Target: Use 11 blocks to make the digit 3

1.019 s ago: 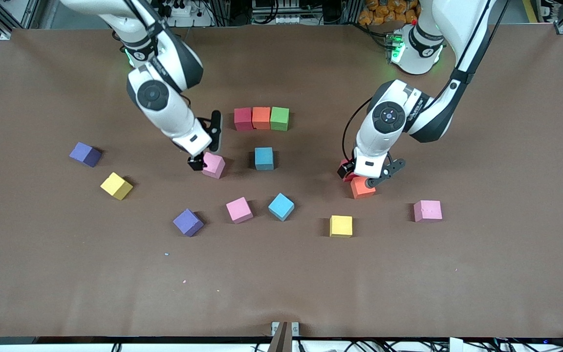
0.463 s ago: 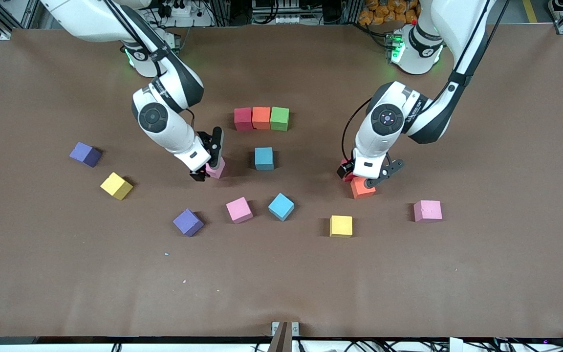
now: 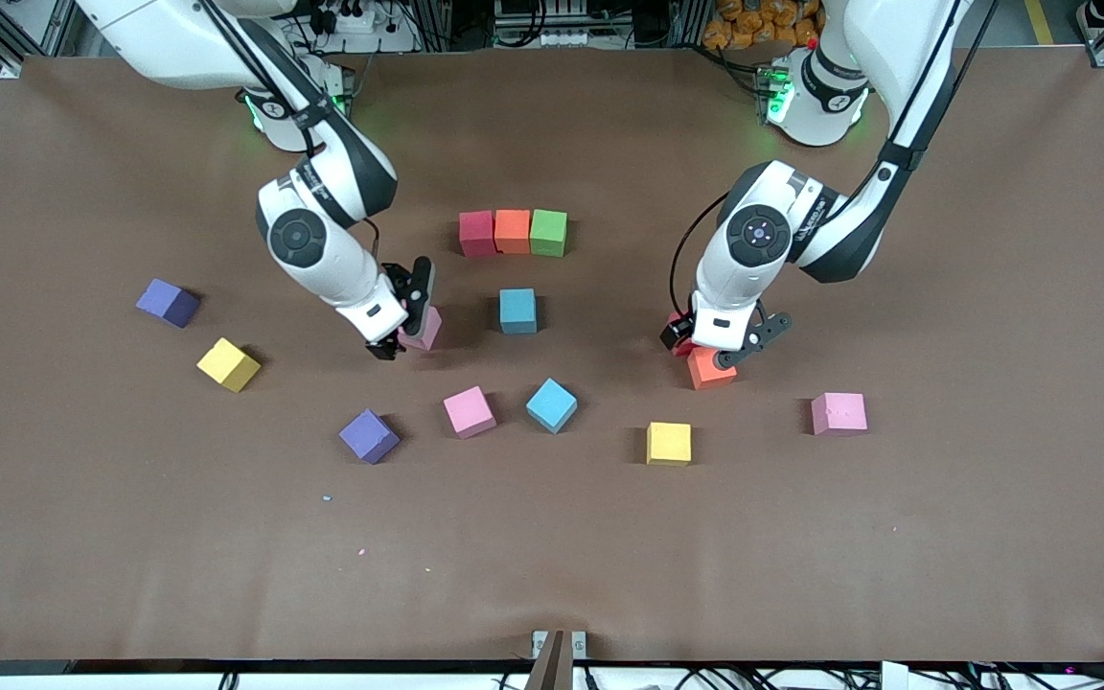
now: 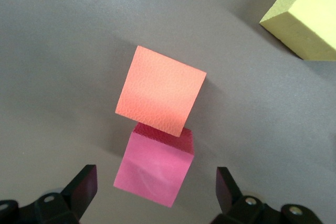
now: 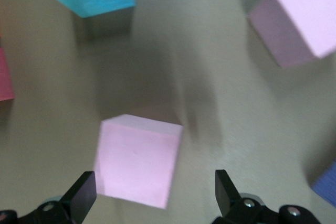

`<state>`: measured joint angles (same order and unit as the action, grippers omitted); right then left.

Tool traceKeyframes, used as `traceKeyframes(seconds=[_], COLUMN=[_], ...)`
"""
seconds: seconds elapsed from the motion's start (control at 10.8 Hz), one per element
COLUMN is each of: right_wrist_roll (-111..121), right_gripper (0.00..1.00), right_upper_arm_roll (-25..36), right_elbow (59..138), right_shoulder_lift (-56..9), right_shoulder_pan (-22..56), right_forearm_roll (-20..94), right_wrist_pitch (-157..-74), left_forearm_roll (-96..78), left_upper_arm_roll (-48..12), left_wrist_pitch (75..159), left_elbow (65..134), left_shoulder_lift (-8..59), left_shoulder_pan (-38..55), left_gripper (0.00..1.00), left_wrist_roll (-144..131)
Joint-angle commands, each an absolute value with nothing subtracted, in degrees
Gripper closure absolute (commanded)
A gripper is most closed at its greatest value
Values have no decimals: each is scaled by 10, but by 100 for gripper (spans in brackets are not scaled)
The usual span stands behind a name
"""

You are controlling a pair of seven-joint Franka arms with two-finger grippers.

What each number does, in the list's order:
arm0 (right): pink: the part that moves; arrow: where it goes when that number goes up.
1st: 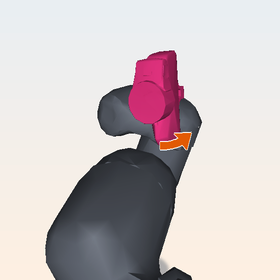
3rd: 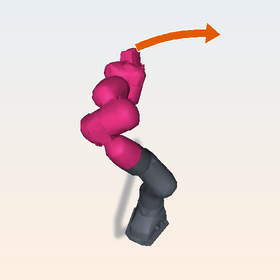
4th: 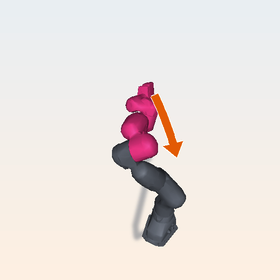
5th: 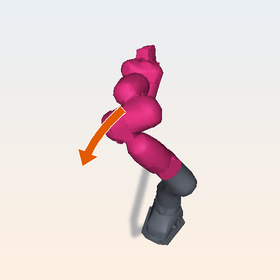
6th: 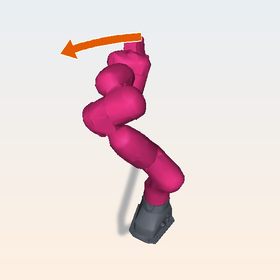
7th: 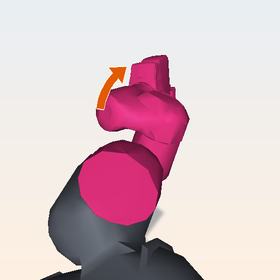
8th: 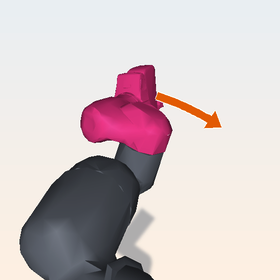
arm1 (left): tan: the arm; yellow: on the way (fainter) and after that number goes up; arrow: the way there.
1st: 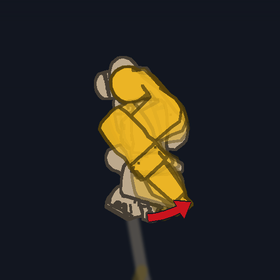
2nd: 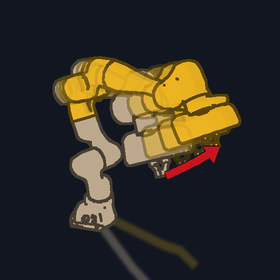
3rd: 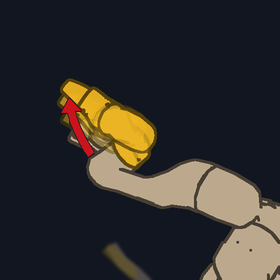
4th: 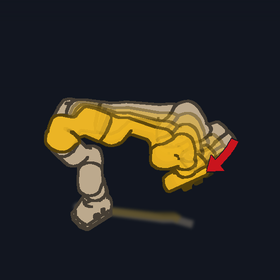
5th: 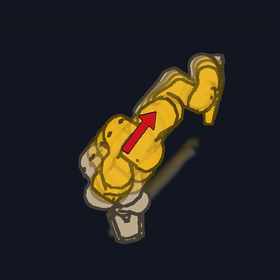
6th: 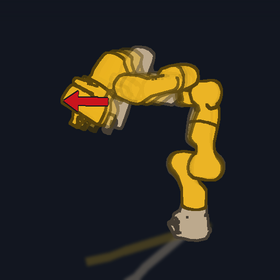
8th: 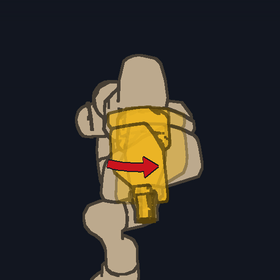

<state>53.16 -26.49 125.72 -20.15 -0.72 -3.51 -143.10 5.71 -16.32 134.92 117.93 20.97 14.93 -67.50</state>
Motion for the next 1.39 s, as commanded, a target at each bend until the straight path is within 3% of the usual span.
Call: traceKeyframes(seconds=[0.0, 0.09, 0.37, 0.65, 1.02, 1.3], right_wrist_roll=[458, 434, 425, 425, 405, 114], right_gripper=[0, 0, 0, 0, 0, 0], right_upper_arm_roll=[-260, -258, -236, -206, -156, -158], right_elbow=[1187, 1159, 1139, 1157, 1162, 1161], right_shoulder_lift=[-189, -184, -184, -183, -182, -177], right_shoulder_pan=[-5, -10, -10, -21, 1, 24], right_forearm_roll=[-39, -40, -44, -49, -39, -32], right_wrist_pitch=[-1333, -1298, -1302, -1413, -1367, -1324], left_forearm_roll=[76, 76, 76, 76, 76, 76], left_upper_arm_roll=[-165, -165, -165, -165, -165, -165], left_wrist_pitch=[1349, 1349, 1350, 1351, 1351, 1351], left_elbow=[1175, 1175, 1175, 1172, 1172, 1171], left_shoulder_lift=[211, 212, 215, 223, 224, 226], left_shoulder_pan=[149, 149, 149, 149, 149, 149], left_gripper=[0, 0, 0, 0, 0, 0], left_wrist_roll=[-679, -679, -679, -679, -679, -679])
